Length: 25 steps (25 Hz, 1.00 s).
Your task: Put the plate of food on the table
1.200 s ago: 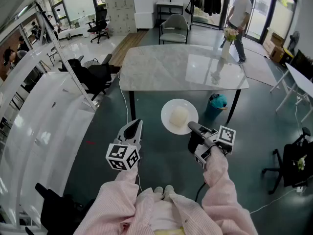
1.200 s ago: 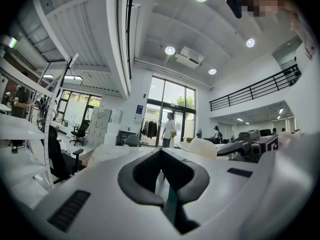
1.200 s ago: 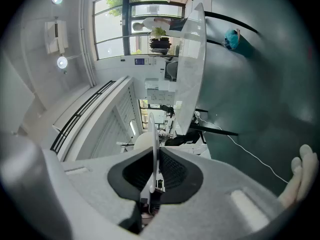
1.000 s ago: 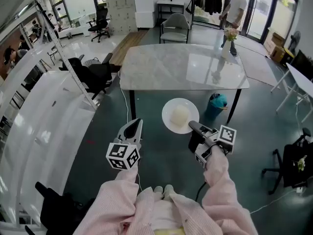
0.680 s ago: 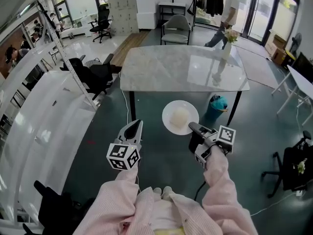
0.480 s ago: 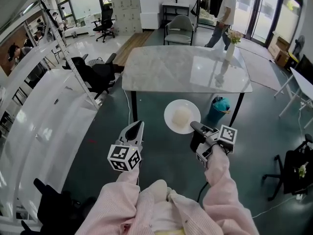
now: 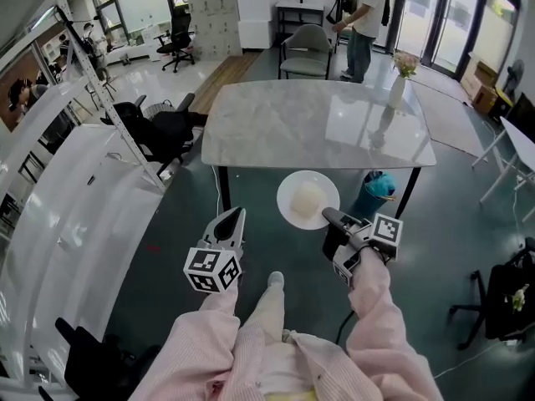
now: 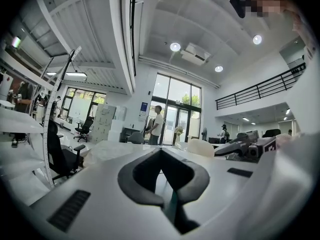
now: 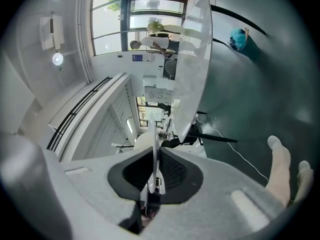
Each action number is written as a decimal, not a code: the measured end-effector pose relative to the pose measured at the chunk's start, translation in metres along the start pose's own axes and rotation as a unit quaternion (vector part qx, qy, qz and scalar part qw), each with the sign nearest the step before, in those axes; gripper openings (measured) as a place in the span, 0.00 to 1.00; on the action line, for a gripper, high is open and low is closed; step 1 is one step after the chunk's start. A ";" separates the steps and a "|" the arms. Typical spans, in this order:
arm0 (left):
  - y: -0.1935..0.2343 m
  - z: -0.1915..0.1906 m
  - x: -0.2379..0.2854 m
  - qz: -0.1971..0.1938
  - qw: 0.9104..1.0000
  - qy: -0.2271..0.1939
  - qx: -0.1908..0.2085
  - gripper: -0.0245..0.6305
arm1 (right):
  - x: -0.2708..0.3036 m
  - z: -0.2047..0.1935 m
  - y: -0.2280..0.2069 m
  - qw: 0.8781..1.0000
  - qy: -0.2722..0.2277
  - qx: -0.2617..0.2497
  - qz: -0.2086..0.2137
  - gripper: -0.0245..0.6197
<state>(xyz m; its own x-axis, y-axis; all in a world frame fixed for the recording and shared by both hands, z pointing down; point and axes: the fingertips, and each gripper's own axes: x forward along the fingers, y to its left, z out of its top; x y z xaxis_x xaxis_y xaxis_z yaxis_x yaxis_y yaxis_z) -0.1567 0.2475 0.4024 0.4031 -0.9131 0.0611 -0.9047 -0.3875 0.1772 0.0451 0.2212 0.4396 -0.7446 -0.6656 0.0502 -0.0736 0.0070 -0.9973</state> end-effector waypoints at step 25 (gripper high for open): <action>0.097 0.019 0.267 -0.066 0.997 0.039 -0.018 0.03 | 0.168 0.195 -0.025 0.998 -0.057 0.007 0.010 0.08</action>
<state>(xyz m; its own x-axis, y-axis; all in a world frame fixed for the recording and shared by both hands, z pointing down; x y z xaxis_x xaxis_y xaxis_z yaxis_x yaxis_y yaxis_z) -0.1396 -0.0364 0.4176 0.5291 -0.8414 0.1100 -0.8380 -0.4978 0.2236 0.0513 -0.0359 0.4625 -0.6648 -0.7466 0.0245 -0.0488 0.0107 -0.9988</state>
